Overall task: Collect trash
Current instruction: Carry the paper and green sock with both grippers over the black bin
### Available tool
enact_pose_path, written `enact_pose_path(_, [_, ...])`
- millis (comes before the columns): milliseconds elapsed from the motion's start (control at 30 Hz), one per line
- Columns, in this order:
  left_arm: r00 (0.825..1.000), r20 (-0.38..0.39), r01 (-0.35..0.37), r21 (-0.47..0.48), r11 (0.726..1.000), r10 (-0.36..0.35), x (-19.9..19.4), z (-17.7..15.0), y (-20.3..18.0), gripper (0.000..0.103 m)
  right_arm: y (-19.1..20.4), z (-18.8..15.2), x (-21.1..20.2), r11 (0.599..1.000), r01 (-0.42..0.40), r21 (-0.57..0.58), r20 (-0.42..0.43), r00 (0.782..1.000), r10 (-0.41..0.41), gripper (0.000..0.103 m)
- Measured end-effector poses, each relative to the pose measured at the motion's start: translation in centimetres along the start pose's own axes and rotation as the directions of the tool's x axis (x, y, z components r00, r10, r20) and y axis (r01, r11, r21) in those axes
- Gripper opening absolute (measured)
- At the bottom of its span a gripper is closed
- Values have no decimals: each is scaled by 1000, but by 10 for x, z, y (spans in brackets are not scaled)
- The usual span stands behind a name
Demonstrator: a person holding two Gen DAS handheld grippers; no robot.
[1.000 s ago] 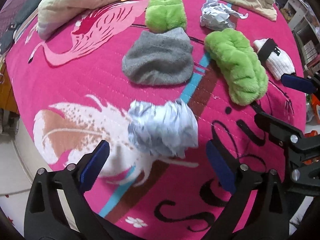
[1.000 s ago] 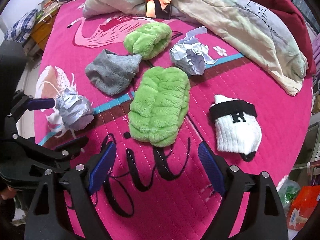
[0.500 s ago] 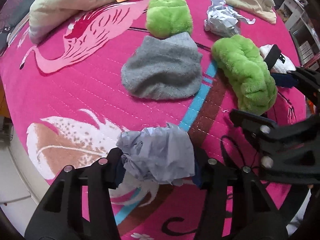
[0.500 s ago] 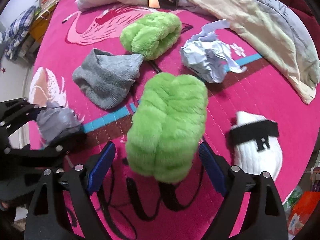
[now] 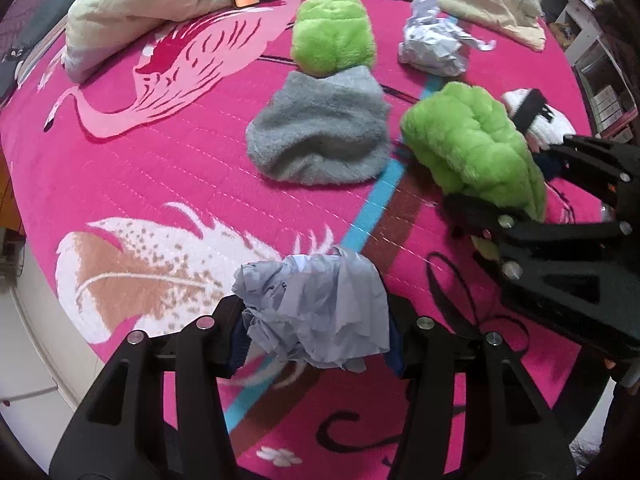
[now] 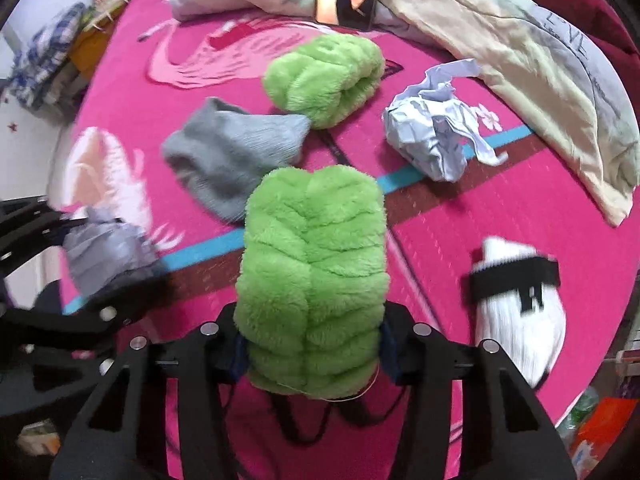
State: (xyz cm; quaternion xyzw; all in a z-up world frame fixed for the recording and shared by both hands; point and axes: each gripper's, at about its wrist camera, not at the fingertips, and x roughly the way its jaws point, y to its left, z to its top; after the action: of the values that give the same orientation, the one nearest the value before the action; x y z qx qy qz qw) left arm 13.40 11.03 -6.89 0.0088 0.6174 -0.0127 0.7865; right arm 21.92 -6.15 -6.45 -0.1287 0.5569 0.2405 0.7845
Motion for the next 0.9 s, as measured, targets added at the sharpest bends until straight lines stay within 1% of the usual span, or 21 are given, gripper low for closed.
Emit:
enact_pose_path(133, [1000,4,3,25,1000,-3,-12,-7,-13,52,-4,-23,-20,1000,4,10,11,1000,-4,47])
enact_pose_path(267, [1000,6,11,59,998,-12,-21,-15,-31,52,-8,-44,-33,1000,-6,29,5,1000,6,47])
enact_pose_path(500, [1000,4,12,150,989,-12,-29,-21,-80,52,-28,-86,-59,997,16,80,20,1000,-18,47])
enact_pose_path(667, [1000,11,12,229,973,-15,-36,-21,-119,52,-49,-115,-76,990,32,138,32,999,-37,47])
enact_pose_path(833, [1000,8,11,321,947,-15,-37,-22,-160,52,-73,-146,-94,978,53,203,42,997,-62,47])
enact_pose_path(900, [1000,8,13,344,939,-17,-35,-19,-170,52,-82,-157,-98,972,50,229,45,997,-62,47])
